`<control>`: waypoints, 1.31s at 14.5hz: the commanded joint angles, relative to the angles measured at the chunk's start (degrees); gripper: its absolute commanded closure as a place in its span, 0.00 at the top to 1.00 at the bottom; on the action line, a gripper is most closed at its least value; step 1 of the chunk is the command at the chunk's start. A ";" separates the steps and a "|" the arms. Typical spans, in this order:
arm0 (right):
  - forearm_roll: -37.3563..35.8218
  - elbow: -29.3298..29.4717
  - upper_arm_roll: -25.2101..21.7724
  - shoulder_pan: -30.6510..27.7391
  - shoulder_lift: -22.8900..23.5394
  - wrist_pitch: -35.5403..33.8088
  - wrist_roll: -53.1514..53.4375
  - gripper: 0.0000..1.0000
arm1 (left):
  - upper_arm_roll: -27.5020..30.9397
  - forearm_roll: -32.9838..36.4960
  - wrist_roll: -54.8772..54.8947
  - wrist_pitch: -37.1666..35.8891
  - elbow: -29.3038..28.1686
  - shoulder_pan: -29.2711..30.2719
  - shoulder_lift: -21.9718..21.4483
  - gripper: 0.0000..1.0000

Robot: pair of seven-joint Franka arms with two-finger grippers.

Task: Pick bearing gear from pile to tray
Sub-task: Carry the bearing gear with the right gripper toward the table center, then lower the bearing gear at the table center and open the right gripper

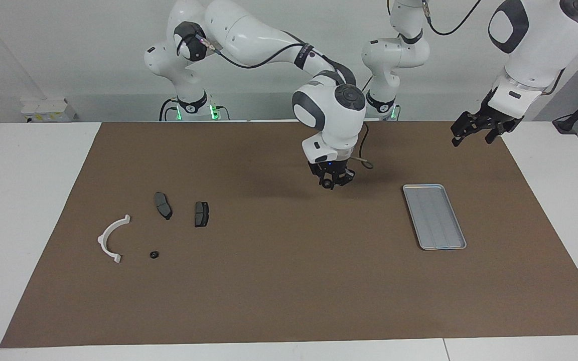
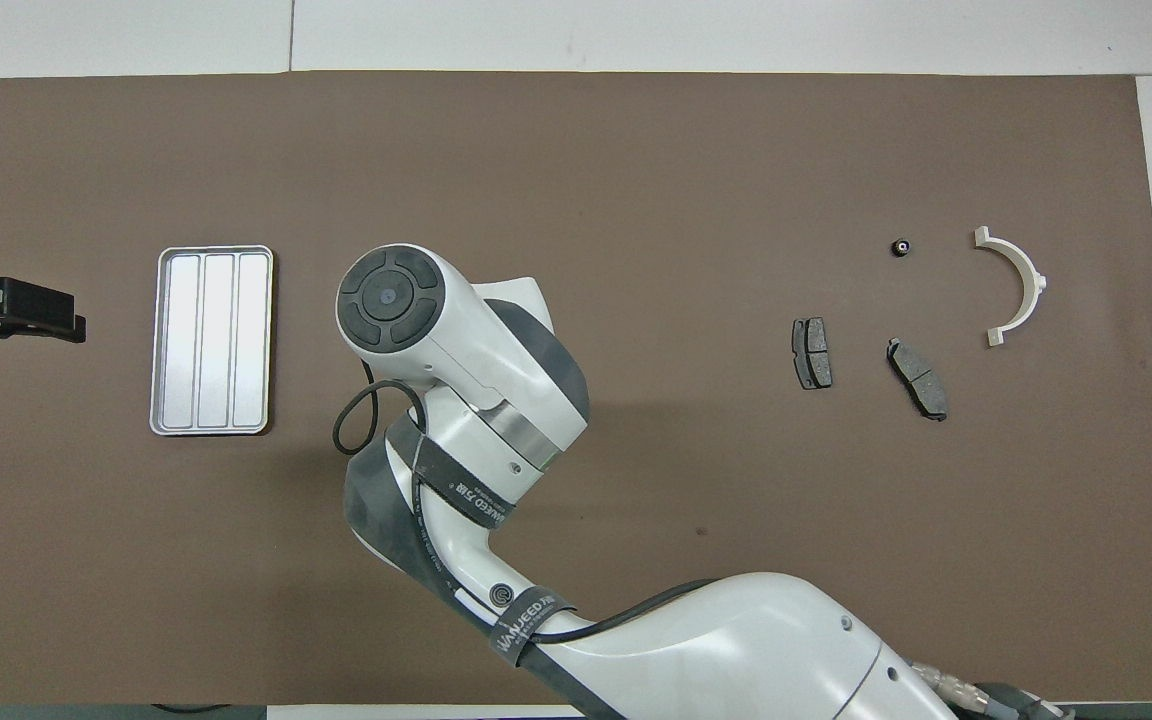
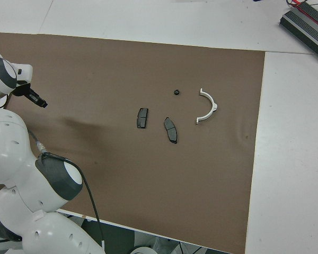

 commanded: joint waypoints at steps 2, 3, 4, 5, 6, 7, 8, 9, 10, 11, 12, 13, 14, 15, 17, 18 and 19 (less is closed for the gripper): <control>-2.54 0.10 0.16 -0.22 2.30 1.77 1.42 0.00 | 0.21 0.69 0.14 0.21 -0.58 -0.42 -0.76 1.00; -2.71 0.18 0.07 -0.22 2.83 1.94 1.25 0.00 | 0.21 0.69 0.14 0.21 -0.58 -0.42 -0.76 1.00; -3.41 0.10 0.07 -0.22 3.44 2.99 1.25 0.00 | 0.21 0.69 0.14 0.21 -0.58 -0.42 -0.76 1.00; -4.03 0.10 0.07 -0.22 3.97 3.35 1.25 0.00 | 0.21 0.69 0.14 0.21 -0.58 -0.42 -0.76 1.00; -4.21 0.10 -0.01 -0.31 4.76 3.44 1.25 0.00 | 0.21 0.69 0.14 0.21 -0.58 -0.42 -0.76 1.00; -4.30 0.10 -0.10 -0.31 5.37 3.61 1.25 0.00 | 0.21 0.69 0.14 0.21 -0.58 -0.42 -0.76 1.00; -4.47 0.10 -0.10 -0.31 5.82 4.48 1.33 0.00 | 0.21 0.69 0.14 0.21 -0.58 -0.42 -0.76 1.00; -4.65 0.10 -0.10 -0.31 6.43 5.10 1.33 0.00 | 0.21 0.69 0.14 0.21 -0.58 -0.42 -0.76 1.00; -5.08 0.10 -0.10 -0.31 7.13 5.72 1.33 0.00 | 0.21 0.69 0.14 0.21 -0.58 -0.42 -0.76 1.00; -5.44 0.10 -0.19 -0.31 7.40 6.24 1.33 0.00 | 0.21 0.69 0.14 0.21 -0.58 -0.42 -0.76 1.00; -5.44 0.10 -0.19 -0.31 7.75 6.42 1.33 0.00 | 0.21 0.69 0.14 0.21 -0.58 -0.42 -0.76 1.00; -5.53 0.18 -0.28 -0.31 8.19 6.43 1.33 0.00 | 0.21 0.69 0.14 0.21 -0.58 -0.42 -0.76 1.00; -5.70 0.10 -0.28 -0.31 8.28 6.95 1.42 0.00 | 0.21 0.69 0.14 0.21 -0.58 -0.42 -0.76 1.00; -5.79 0.10 -0.19 -0.31 8.37 7.39 1.42 0.00 | 0.21 0.69 0.14 0.21 -0.58 -0.42 -0.76 1.00; -5.79 0.10 -0.28 -0.31 8.46 7.39 1.42 0.00 | 0.21 0.69 0.14 0.21 -0.58 -0.42 -0.76 1.00; -5.79 0.18 -0.28 -0.31 8.37 7.39 1.42 0.08 | 0.21 0.69 0.14 0.30 -0.58 -0.42 -0.76 1.00; -5.79 0.18 -0.28 -0.31 8.28 7.22 1.42 0.43 | 0.21 0.69 0.14 0.21 -0.58 -0.42 -0.76 1.00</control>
